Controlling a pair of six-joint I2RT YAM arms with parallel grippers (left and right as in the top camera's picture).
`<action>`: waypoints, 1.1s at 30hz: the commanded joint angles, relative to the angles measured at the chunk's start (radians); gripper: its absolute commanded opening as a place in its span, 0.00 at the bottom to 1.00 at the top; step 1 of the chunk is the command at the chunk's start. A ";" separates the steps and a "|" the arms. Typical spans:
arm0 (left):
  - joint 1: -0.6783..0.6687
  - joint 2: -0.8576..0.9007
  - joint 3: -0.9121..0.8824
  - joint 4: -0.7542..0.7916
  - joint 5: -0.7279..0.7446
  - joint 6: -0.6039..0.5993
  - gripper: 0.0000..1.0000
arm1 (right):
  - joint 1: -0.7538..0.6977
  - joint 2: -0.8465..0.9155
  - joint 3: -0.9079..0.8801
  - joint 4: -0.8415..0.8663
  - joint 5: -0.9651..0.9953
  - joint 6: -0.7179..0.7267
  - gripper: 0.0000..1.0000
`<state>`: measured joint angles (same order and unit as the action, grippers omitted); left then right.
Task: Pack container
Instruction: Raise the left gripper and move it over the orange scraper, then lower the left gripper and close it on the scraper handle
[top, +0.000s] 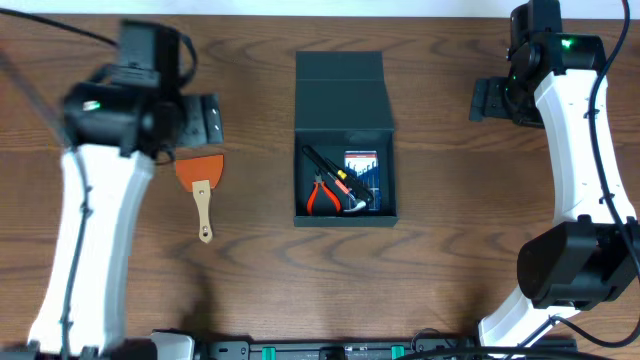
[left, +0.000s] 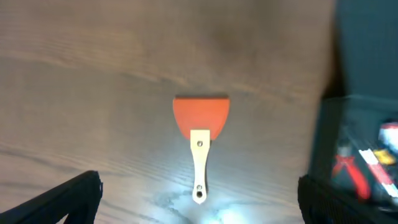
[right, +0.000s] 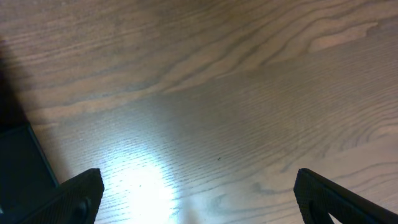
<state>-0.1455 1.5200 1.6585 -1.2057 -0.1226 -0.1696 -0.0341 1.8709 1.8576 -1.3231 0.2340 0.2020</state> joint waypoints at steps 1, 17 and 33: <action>0.005 0.031 -0.185 0.058 0.011 -0.045 0.98 | 0.002 0.000 0.000 -0.002 0.001 0.007 0.99; 0.064 0.047 -0.645 0.390 0.053 -0.156 0.98 | 0.002 0.000 0.000 -0.002 0.001 0.007 0.99; 0.071 0.194 -0.721 0.561 0.138 -0.079 0.98 | 0.002 0.000 0.000 -0.002 0.001 0.007 0.99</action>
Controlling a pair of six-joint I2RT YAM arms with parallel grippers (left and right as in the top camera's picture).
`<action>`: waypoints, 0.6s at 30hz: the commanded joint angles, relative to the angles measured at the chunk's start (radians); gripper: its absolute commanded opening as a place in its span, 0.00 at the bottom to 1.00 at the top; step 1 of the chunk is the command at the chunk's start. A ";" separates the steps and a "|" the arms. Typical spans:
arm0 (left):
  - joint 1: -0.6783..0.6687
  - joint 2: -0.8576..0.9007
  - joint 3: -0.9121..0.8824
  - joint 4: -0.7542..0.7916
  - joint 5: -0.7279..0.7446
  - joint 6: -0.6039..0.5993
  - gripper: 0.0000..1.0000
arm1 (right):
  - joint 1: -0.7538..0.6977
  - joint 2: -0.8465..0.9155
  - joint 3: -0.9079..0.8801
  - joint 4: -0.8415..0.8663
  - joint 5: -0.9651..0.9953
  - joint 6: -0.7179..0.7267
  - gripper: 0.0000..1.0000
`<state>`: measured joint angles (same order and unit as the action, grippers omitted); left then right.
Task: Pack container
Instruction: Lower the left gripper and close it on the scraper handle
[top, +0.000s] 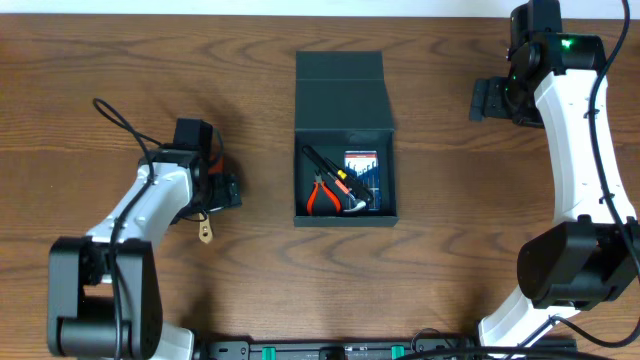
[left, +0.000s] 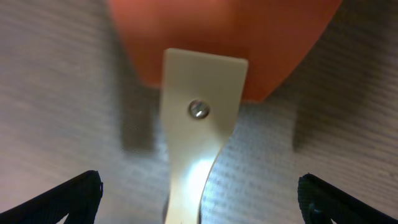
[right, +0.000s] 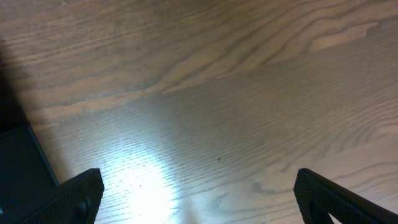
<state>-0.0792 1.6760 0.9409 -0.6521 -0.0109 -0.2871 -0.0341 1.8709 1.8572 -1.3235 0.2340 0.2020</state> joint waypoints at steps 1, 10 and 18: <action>0.004 0.051 -0.003 0.009 0.027 0.047 0.99 | 0.002 0.000 0.000 -0.001 0.001 0.007 0.99; 0.004 0.122 -0.003 0.037 0.027 0.142 0.98 | 0.002 0.000 0.000 -0.001 0.001 0.007 0.99; 0.005 0.122 -0.003 0.048 0.026 0.172 0.98 | 0.002 0.000 0.000 -0.001 0.001 0.007 0.99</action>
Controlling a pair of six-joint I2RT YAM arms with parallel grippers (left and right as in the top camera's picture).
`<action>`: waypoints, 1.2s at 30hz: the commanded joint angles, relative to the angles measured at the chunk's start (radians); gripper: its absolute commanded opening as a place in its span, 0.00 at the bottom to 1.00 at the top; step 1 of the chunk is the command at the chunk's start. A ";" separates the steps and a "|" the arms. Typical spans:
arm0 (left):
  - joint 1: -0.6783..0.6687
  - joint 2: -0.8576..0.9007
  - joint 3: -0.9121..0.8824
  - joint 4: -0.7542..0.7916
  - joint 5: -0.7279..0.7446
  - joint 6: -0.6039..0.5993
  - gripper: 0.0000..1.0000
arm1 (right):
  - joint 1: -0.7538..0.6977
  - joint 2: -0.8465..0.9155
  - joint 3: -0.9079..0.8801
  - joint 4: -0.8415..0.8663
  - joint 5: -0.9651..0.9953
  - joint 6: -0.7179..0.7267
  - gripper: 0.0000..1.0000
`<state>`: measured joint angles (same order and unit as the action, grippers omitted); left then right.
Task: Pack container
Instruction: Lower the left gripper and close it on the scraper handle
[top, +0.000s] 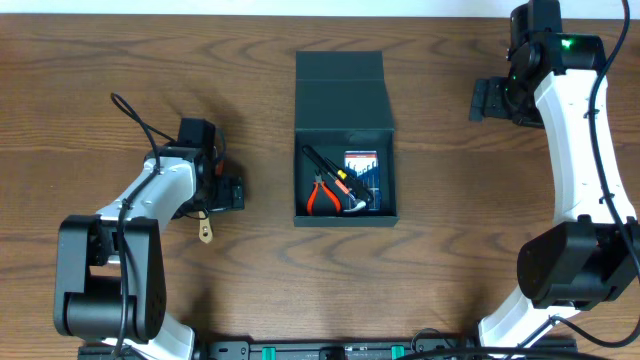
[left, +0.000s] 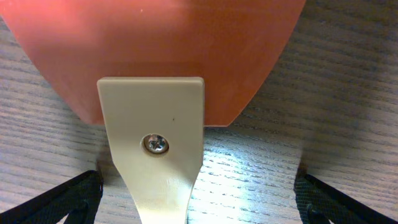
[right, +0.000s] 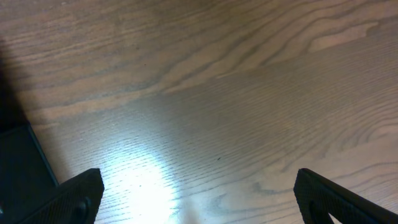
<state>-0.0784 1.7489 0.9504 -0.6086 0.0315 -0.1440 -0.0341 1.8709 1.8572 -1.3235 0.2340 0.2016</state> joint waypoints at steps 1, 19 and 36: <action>0.005 0.049 -0.013 0.007 -0.016 0.029 0.98 | 0.002 0.000 0.000 -0.001 0.001 0.007 0.99; 0.024 0.049 -0.013 0.016 -0.018 -0.056 0.66 | 0.002 0.000 0.000 -0.001 0.001 0.007 0.99; 0.097 0.049 -0.013 -0.007 -0.015 -0.079 0.46 | 0.002 0.000 0.000 -0.001 0.001 0.007 0.99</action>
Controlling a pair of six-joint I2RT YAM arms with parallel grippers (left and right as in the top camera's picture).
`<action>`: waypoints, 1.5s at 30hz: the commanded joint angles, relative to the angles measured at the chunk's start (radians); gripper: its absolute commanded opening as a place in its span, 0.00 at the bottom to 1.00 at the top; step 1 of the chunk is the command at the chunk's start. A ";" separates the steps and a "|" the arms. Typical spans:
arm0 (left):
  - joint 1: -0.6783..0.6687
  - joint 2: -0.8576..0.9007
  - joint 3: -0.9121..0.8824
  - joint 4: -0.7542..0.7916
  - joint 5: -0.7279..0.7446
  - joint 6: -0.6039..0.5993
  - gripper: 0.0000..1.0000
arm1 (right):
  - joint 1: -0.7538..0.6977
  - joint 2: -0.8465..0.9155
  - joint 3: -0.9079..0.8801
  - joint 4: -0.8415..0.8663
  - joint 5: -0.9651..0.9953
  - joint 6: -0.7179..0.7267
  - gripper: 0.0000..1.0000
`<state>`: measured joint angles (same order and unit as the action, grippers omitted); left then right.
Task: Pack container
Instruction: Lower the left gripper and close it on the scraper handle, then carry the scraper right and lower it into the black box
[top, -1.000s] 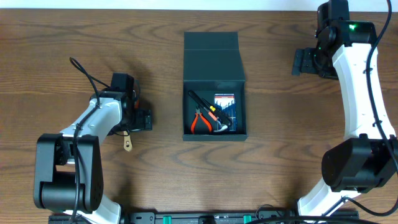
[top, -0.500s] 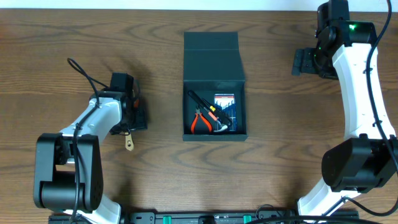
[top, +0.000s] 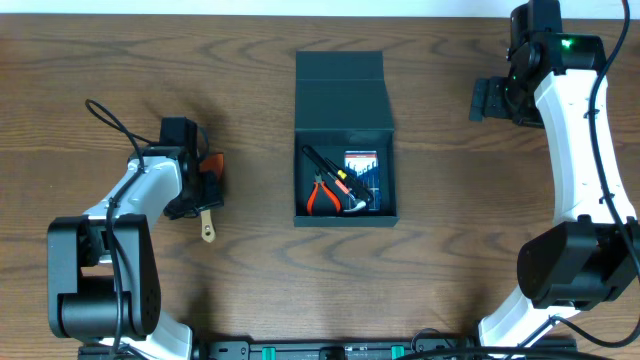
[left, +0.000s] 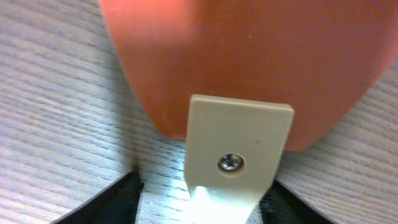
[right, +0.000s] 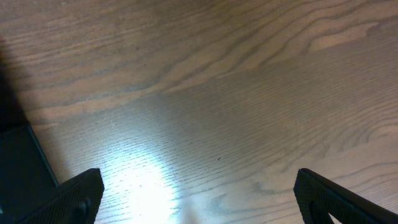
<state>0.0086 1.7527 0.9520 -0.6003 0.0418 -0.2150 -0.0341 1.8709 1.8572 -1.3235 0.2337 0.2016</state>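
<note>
An orange-bladed scraper (top: 211, 163) with a cream handle lies on the table left of the dark open box (top: 345, 215). My left gripper (top: 198, 190) is down over it. In the left wrist view the blade (left: 242, 62) fills the frame, and the gripper (left: 205, 190) straddles the screwed handle. Its jaws are narrow: the right finger meets the handle and a small gap shows beside the left finger (left: 121, 199). Red-handled pliers (top: 322, 195) and a blue bit card (top: 361, 168) lie in the box. My right gripper (top: 490, 100) hangs open at the far right, nothing in it (right: 199, 193).
The box's lid (top: 340, 90) lies flat behind it toward the far edge. A corner of the box (right: 18, 162) shows at the left of the right wrist view, above bare wood. A black cable (top: 110, 115) loops by the left arm.
The left gripper's fingers have come much closer together around the scraper's handle, and the wrist has shifted slightly left. The scraper lies where it was. The right arm is unchanged.
First the left gripper hung high, wide open, above the scraper. Then it was down at the table with the handle between wide-open fingers, and it stayed so. Now the fingers stand close beside the handle. The right arm has held still throughout.
</note>
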 joint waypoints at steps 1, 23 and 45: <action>0.010 0.045 -0.014 -0.016 -0.026 -0.008 0.39 | 0.002 0.000 0.000 -0.001 0.002 0.007 0.99; 0.010 0.036 0.004 -0.051 -0.023 -0.008 0.06 | 0.002 0.000 0.000 -0.001 0.002 0.007 0.99; 0.005 -0.358 0.226 -0.203 -0.021 -0.004 0.06 | 0.002 0.000 0.000 -0.001 0.002 0.007 0.99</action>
<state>0.0120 1.4433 1.1584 -0.7944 0.0376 -0.2161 -0.0341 1.8709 1.8572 -1.3235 0.2340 0.2016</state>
